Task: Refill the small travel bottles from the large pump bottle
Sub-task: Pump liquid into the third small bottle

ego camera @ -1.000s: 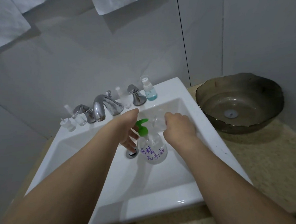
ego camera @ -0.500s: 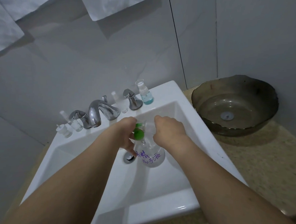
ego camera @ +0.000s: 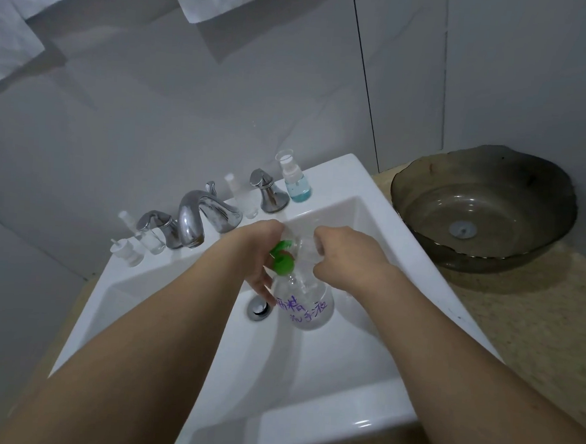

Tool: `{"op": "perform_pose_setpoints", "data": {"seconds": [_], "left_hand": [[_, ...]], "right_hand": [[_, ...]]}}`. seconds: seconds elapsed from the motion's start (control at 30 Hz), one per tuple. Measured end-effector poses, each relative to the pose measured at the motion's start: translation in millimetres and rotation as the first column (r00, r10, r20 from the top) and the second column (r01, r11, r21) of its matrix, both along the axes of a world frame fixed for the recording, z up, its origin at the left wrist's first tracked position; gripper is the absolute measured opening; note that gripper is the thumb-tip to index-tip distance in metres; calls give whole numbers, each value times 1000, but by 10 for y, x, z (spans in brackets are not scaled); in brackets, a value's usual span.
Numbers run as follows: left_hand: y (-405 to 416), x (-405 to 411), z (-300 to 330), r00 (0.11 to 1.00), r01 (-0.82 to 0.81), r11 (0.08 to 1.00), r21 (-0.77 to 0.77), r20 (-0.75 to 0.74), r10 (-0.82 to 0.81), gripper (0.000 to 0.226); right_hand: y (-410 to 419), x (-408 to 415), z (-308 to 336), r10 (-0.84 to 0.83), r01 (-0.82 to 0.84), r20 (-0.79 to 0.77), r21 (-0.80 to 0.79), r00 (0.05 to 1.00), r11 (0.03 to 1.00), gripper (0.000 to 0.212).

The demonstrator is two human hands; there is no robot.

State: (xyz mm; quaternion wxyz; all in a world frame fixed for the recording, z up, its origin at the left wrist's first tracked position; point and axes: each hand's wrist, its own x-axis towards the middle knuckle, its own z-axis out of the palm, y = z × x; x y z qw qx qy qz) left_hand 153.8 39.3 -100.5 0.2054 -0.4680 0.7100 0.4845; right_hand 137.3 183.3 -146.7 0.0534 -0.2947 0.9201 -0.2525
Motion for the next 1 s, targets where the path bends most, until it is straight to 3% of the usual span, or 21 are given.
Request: {"op": "perform_pose_setpoints", "data": {"seconds": [0.2, 0.53, 0.67, 0.87, 1.0], "left_hand": [[10, -22, -103, 999, 40, 992, -118, -25, -44, 32], [83, -59, -275, 996, -20, 992, -128, -93, 8, 32], [65, -40, -267, 993, -36, 991, -127, -113, 21, 22], [-54, -45, -173, 994, 29, 997, -71, -100, -36, 49], [-107, -85, -61, 994, 69, 997, -44, -86, -72, 54]], "right_hand": [[-9, -32, -55, 5, -4, 38, -17, 999, 1000, 18], [-20, -72, -97, -11, 9, 49, 46, 999, 999, 17], [-21, -69, -80, 0, -2, 36, 53, 999, 999, 17], [-26, -83, -63, 13, -13, -6, 2, 1000, 1000, 19], [-16, -83, -47, 2, -3, -42, -27, 999, 1000, 21]]}}
